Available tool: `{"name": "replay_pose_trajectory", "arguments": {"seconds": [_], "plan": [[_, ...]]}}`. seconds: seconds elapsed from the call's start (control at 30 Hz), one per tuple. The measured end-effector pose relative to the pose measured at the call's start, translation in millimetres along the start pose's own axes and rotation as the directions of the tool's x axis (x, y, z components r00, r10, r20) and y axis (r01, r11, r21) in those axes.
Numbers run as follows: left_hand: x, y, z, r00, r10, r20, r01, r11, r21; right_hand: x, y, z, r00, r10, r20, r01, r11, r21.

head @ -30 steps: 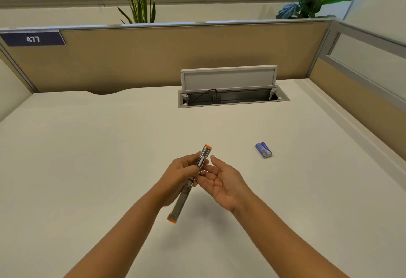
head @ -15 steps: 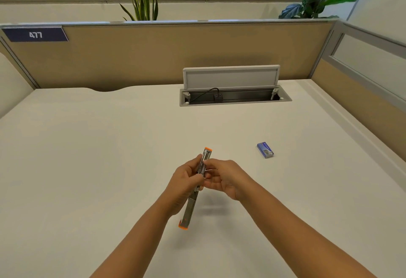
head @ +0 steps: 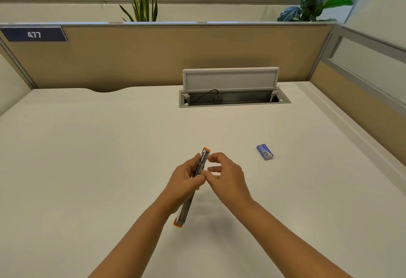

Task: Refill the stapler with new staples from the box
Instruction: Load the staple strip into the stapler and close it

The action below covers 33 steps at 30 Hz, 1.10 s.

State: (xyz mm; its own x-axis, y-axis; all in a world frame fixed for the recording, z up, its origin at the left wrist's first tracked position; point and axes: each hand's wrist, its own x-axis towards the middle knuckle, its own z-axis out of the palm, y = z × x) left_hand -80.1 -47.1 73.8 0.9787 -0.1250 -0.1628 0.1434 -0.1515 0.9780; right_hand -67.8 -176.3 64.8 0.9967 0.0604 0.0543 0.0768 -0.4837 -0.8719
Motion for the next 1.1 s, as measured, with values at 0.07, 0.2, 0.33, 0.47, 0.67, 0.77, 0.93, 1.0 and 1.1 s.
{"name": "replay_pose_trajectory", "arguments": {"seconds": [0.07, 0.2, 0.33, 0.47, 0.67, 0.77, 0.93, 1.0, 1.1], "plan": [[-0.2, 0.3, 0.8, 1.000, -0.008, -0.002, 0.008, 1.000, -0.014, 3.3, 2.5, -2.6, 0.999, -0.041, 0.026, 0.044, 0.992, -0.117], [-1.1, 1.3, 4.0, 1.000, -0.004, 0.008, 0.005, 1.000, -0.021, 10.0, -0.7, -7.4, 0.992, -0.113, 0.062, 0.125, 0.958, -0.257], [-1.6, 0.3, 3.3, 1.000, 0.025, 0.016, -0.026, 0.999, 0.038, 13.6, -4.8, -9.7, 0.987, -0.114, 0.111, 0.146, 0.929, -0.341], [-1.3, -0.7, 0.3, 0.999, 0.013, 0.041, -0.015, 0.998, 0.067, 16.7, -8.3, -12.2, 0.988, -0.063, 0.139, 0.105, 0.940, -0.325], [-2.1, -1.9, -0.1, 0.998, -0.010, 0.068, 0.001, 0.992, 0.126, 24.1, -11.4, -15.4, 0.982, -0.006, 0.190, 0.072, 0.937, -0.342], [-2.4, -3.8, 0.0, 0.996, -0.031, 0.089, 0.020, 0.992, 0.127, 26.6, -12.1, -14.8, 0.974, 0.046, 0.221, 0.030, 0.945, -0.326], [-4.7, -3.5, -1.4, 0.992, -0.079, 0.102, 0.081, 0.997, -0.016, 19.9, -4.5, -13.1, 0.948, 0.268, 0.170, -0.289, 0.951, 0.109], [-5.0, -6.6, -0.4, 0.988, -0.099, 0.122, 0.101, 0.995, -0.010, 15.7, -1.1, -11.4, 0.891, 0.416, 0.182, -0.454, 0.825, 0.335], [-7.7, -12.0, 2.8, 0.975, -0.124, 0.182, 0.154, 0.975, -0.162, 13.7, 3.8, -11.1, 0.837, 0.477, 0.268, -0.546, 0.749, 0.374]]}}
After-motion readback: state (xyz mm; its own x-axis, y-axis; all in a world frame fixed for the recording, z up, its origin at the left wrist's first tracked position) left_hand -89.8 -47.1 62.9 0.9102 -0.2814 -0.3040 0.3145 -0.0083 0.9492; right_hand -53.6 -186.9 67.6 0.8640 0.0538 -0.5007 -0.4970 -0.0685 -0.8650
